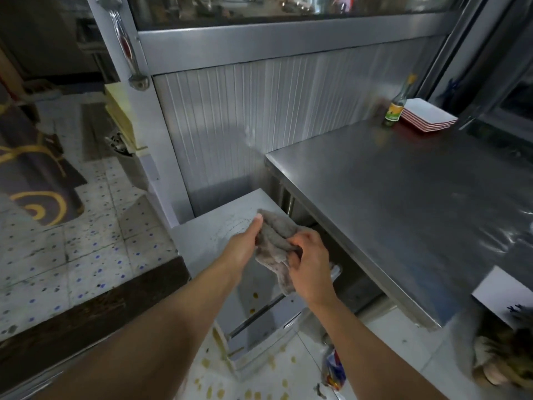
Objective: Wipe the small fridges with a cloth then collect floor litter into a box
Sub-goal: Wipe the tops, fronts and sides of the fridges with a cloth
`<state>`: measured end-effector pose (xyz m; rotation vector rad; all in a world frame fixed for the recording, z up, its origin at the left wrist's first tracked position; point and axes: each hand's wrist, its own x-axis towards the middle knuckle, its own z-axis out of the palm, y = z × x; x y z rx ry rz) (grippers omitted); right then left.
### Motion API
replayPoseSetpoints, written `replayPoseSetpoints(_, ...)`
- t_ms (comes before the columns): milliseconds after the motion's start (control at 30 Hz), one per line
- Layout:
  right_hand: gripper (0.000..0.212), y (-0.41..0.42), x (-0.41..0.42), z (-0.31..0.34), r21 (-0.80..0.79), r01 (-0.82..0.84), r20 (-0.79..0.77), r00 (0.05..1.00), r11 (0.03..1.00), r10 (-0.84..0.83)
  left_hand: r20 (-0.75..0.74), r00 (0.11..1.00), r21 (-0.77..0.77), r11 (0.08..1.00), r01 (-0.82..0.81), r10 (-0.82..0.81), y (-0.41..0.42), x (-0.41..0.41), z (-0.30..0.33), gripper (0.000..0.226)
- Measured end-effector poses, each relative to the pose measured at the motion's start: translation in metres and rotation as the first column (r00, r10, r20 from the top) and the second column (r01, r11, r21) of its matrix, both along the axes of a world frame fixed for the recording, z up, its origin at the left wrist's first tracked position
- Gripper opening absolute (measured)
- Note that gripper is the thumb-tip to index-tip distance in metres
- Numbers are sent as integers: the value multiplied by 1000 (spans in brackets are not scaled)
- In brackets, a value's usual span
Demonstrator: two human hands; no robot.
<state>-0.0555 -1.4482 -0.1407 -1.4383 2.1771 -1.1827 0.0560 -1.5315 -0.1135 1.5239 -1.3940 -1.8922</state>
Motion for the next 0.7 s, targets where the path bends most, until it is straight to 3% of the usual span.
replayPoseSetpoints(133, 18, -14, 25, 20, -42, -34, -75, 997, 999, 31, -5, 1000, -56, 998, 3, -3, -21, 15, 24, 30)
replayPoseSetpoints(200, 29, -20, 39, 24, -17, -15, 12, 1000, 1000, 15, -40, 999, -92, 996, 16, -20, -34, 27, 32, 20)
replayPoseSetpoints(267, 37, -27, 53, 28, -10, 103, 202, 974, 995, -99, -75, 992, -137, 987, 88, -99, -48, 39, 39, 13)
replayPoseSetpoints(300, 38, -31, 60, 30, -10, 187, 356, 919, 982, -171, -99, 986, -149, 982, 116, -131, -55, 47, 41, 13)
replayPoseSetpoints(367, 35, -39, 71, 33, 43, 348, 675, 681, 936, -284, -161, 970, -147, 976, 160, -183, -65, 62, 49, 16)
replayPoseSetpoints(433, 33, -41, 86, 35, 197, 372, 804, 468, 907, -367, -212, 945, -135, 965, 224, -249, -73, 78, 55, 19)
replayPoseSetpoints(533, 50, -38, 107, 26, 152, 235, 969, 154, 960, -192, -321, 899, -62, 954, 293, -297, -81, 95, 62, 19)
replayPoseSetpoints(600, 55, -36, 119, 27, 38, 238, 999, -33, 970, -31, -255, 920, -84, 955, 286, -298, -86, 103, 61, 16)
replayPoseSetpoints(633, 57, -36, 122, 29, 3, 259, 996, -82, 966, 19, -182, 940, -108, 956, 272, -288, -91, 106, 58, 25)
replayPoseSetpoints(700, 70, -35, 124, 30, -7, 311, 998, -59, 950, 27, -58, 964, -128, 959, 251, -260, -99, 112, 50, 52)
